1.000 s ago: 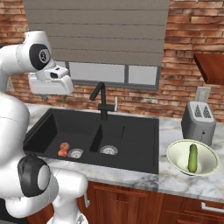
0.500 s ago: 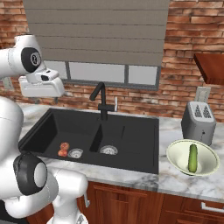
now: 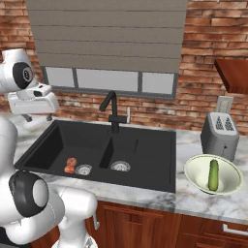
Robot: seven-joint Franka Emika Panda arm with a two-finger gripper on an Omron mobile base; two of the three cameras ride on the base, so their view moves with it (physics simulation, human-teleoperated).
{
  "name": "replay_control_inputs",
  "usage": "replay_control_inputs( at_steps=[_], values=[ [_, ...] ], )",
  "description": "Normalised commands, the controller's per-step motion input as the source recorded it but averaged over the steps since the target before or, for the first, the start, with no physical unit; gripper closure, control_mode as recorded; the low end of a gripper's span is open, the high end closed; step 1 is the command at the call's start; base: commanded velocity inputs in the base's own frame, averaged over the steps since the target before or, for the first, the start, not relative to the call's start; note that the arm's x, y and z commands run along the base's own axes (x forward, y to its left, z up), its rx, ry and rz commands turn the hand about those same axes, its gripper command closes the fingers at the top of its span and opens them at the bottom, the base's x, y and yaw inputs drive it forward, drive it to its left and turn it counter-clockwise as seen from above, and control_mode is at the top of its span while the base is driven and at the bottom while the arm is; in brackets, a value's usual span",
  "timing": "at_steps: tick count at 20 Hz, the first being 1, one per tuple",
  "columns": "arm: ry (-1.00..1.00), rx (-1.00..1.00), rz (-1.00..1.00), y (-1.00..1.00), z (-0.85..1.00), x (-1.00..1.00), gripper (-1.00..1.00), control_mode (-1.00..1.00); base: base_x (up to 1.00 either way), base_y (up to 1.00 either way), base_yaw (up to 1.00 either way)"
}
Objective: There is a mixed pile of frozen fruits and vegetables on the counter. Locate all the frozen vegetables and place the items in a bowl on the counter. Take all the frozen fruits and defrost them in a running sink.
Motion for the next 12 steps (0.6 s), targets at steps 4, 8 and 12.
replay_control_inputs(
  at_steps=[4,8,12],
  values=[
    [0.0,0.0,0.06,0.65,-0.12,0.0,-1.0,-1.0,0.0,0.0,0.0],
    [0.0,0.0,0.06,0.66,-0.17,0.0,-1.0,-1.0,0.0,0.0,0.0],
    [0.0,0.0,0.06,0.64,-0.25,0.0,-1.0,-1.0,0.0,0.0,0.0]
  ],
)
